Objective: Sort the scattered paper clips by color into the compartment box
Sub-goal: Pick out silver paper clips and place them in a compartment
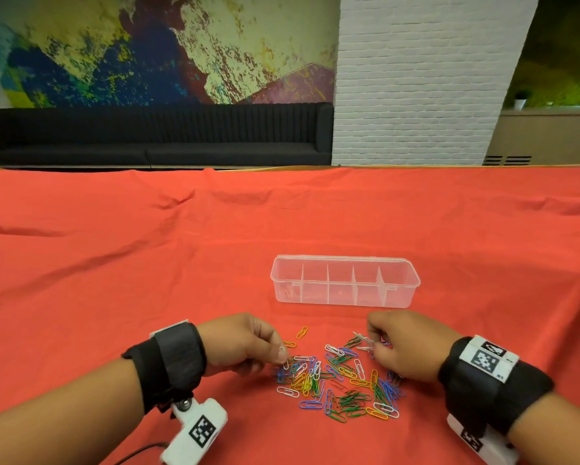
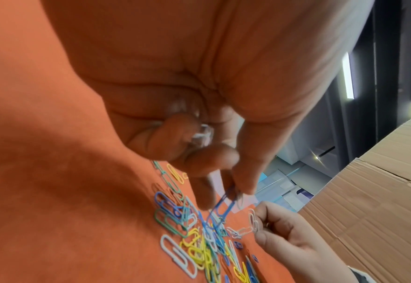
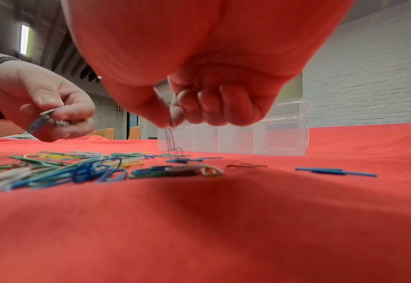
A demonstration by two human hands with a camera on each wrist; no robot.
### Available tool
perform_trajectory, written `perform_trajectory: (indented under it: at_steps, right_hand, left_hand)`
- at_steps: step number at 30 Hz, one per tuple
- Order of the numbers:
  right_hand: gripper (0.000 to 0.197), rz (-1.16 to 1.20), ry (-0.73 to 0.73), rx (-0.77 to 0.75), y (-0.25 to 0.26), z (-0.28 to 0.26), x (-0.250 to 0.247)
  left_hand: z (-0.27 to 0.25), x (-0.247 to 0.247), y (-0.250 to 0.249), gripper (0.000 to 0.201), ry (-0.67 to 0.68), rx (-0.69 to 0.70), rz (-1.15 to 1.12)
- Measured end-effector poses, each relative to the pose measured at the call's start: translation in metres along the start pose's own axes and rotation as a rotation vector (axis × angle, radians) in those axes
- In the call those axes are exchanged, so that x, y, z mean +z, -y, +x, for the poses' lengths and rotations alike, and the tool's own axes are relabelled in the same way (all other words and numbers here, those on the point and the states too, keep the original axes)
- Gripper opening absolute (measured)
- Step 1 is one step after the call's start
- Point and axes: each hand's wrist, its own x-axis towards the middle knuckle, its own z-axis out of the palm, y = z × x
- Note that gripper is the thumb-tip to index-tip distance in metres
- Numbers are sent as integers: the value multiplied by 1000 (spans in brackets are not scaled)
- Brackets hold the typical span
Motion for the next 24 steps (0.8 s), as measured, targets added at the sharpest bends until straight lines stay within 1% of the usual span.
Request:
perform_trajectory:
  at_steps: [2, 6, 11, 16, 18, 19, 20, 22, 24]
  right_hand:
    - [13, 17, 20, 7, 1, 1, -2]
    - [22, 7, 60, -23, 4, 1, -4]
    - [26, 13, 22, -32, 4, 1, -2]
    - [28, -27, -20, -1, 2, 3, 2]
    - [25, -19, -34, -12, 0, 3, 2]
    - [21, -17, -43, -18, -1, 4, 2]
    - [17, -14, -51, -20, -1, 4, 2]
    - [10, -8, -71, -23, -3, 4, 3]
    - [8, -10, -82, -20, -5, 4, 4]
  left_hand:
    - [2, 2, -2, 24, -23, 15, -14]
    - [6, 4, -6, 14, -36, 34, -100]
    - [7, 7, -6, 10, -29, 37, -120]
    - [10, 6, -7, 9, -103, -46, -121]
    - [10, 6, -7, 14, -114, -65, -135]
    - [11, 6, -6, 20, -122, -57, -115]
    - [10, 6, -6, 21, -129, -39, -84]
    - [9, 6, -8, 15, -121, 2, -24]
    - [10, 4, -7, 20, -110, 32, 98]
